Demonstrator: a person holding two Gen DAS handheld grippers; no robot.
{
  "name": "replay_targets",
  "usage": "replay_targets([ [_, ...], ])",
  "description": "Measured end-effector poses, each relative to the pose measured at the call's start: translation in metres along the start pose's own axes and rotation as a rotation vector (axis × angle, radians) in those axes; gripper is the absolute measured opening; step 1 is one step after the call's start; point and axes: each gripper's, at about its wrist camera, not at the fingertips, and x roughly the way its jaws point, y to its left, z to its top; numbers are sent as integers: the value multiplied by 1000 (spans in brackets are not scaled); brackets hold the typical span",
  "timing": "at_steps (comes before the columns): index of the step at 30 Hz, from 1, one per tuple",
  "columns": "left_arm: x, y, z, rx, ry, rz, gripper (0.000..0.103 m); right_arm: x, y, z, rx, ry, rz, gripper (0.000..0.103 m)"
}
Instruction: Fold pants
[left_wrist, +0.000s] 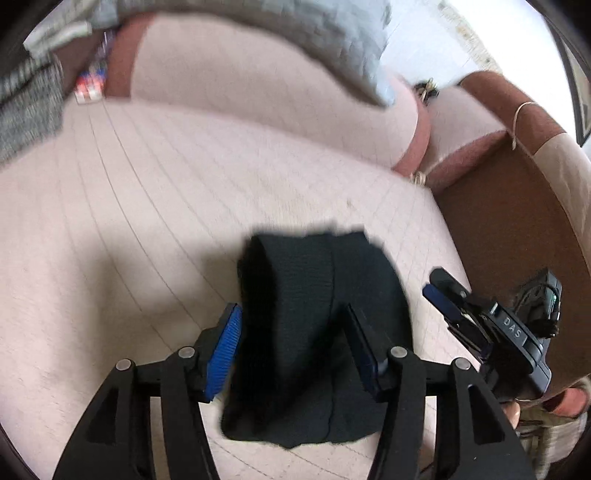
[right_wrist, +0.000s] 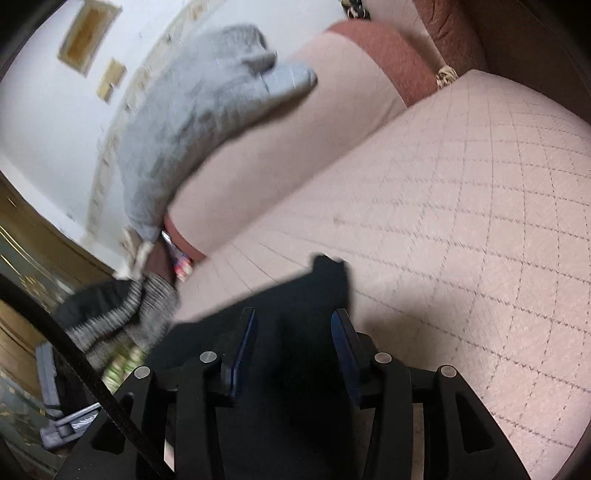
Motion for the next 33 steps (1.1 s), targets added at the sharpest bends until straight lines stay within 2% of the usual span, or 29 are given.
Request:
replay_targets([
  [3, -8, 0, 8, 1, -39, 11, 62, -1, -1, 0, 27, 19, 79, 47],
  [6, -8, 1, 14, -36, -44, -46, 62, 5, 0, -7, 53, 67, 131, 47],
  [10, 14, -15, 19, -3, 20, -83, 63, 14, 7, -16, 58, 120, 155, 47],
  [14, 60, -10, 17, -41, 79, -44, 63, 22, 4, -28, 87, 168, 152, 47],
  [18, 88, 5, 23, -82, 82, -35, 63, 32, -5, -34, 93, 191, 101, 46],
  [22, 99, -1, 29, -23, 79, -10, 69, 36, -8, -34, 87, 183, 78, 46],
  [25, 102, -4, 32, -2, 84, 13, 70, 37, -3, -35, 53, 163, 64, 46],
  [28, 80, -2, 29, -30, 66, -26, 70, 34, 8, -36, -11, 127, 31, 46],
  [30, 60, -2, 22, -19, 54, -31, 70, 31, 18, -38, -90, 96, -26, 46],
  [33, 20, -3, 1, 30, 7, 29, 70, 23, 37, -48, -223, 41, -139, 49],
])
